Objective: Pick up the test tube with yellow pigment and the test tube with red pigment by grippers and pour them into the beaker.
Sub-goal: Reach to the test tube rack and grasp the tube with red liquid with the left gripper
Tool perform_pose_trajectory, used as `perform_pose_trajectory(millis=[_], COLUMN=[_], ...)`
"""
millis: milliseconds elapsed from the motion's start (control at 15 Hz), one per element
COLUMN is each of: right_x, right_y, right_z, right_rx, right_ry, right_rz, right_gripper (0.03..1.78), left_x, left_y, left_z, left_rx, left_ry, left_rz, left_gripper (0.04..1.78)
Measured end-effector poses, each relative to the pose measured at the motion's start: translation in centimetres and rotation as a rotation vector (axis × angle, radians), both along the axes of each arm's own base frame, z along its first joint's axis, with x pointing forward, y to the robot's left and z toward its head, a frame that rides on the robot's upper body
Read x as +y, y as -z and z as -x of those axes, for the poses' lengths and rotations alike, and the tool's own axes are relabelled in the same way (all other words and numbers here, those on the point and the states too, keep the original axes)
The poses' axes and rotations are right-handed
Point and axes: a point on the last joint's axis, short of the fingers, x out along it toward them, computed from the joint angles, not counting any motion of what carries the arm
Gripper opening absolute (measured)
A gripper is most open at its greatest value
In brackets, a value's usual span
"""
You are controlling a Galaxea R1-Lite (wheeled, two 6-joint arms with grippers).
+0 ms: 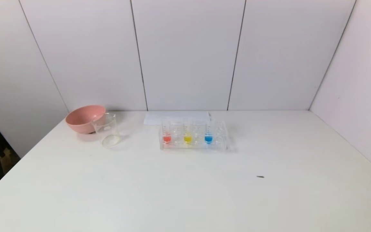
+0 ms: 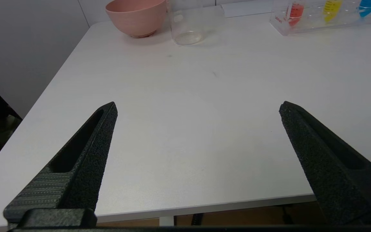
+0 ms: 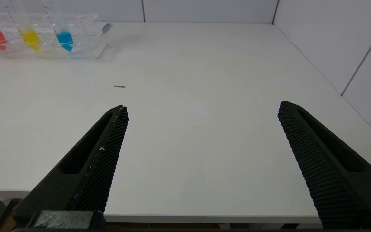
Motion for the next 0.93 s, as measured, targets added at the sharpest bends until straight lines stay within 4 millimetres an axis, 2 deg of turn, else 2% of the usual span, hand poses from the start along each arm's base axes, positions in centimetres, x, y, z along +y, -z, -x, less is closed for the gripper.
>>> perform_pose_trajectory(millis=[400, 933], right_x=[0.0, 0.0], right_y=[0.0, 0.0], right_z=[0.0, 0.0], right_rx=[0.0, 0.0], right_ry=[0.0, 0.0], right_rz=[0.0, 0.0], right_gripper=[1.7, 1.7], left_x=[0.0, -0.1], left_y=[-0.4, -3.0], left_z=[0.0, 1.1], left_rx=[-0.034, -0.091], left_ry=[0.004, 0.033], left_rz=[-0.016, -0.017], left_gripper=[1.76, 1.76])
